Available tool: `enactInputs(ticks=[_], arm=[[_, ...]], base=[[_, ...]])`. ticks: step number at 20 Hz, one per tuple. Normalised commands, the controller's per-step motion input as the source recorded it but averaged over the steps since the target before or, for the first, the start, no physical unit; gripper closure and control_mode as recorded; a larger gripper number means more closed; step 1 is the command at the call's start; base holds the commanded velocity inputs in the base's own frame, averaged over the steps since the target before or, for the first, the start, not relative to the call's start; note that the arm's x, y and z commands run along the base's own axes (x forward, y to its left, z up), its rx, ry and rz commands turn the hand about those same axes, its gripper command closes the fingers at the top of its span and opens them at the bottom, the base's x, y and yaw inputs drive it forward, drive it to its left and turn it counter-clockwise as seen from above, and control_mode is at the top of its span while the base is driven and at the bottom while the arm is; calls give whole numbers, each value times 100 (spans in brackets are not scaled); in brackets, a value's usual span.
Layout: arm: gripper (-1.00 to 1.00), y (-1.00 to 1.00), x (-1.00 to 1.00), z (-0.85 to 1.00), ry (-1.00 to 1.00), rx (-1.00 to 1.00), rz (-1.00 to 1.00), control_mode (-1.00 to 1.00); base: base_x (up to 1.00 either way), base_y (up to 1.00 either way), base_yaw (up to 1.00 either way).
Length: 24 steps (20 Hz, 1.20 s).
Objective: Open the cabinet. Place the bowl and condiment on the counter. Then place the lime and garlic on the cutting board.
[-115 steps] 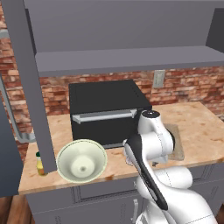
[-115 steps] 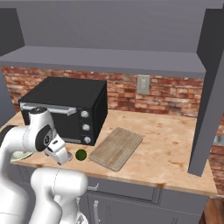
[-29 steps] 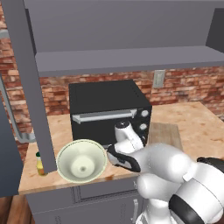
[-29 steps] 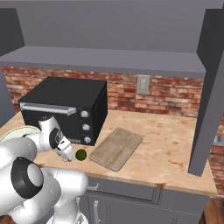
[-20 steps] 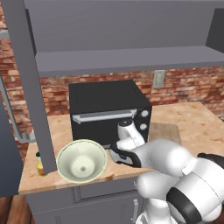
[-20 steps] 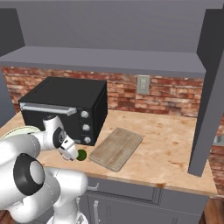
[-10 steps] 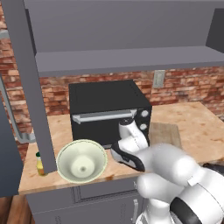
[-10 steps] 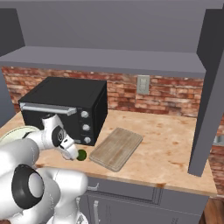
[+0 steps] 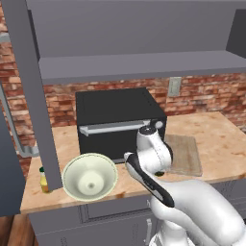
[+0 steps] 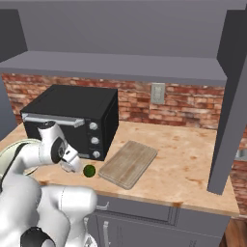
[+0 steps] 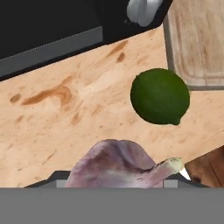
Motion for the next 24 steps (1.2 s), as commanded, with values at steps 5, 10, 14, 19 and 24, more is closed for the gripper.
enactInputs(ticks=[5,10,14,19,24], arm=[[100,-100,-28,24,-4,19,17,-100],[100,-100,-17,42,0,21,14,-100],[100,-98,0,34,0,22,16,-100],[100,-91,9,42,0,22,18,-100],[100,-50,29,70,0,16,14,-100]], base=[[0,0,0],[0,0,0],[0,0,0],[0,0,0],[0,0,0]])
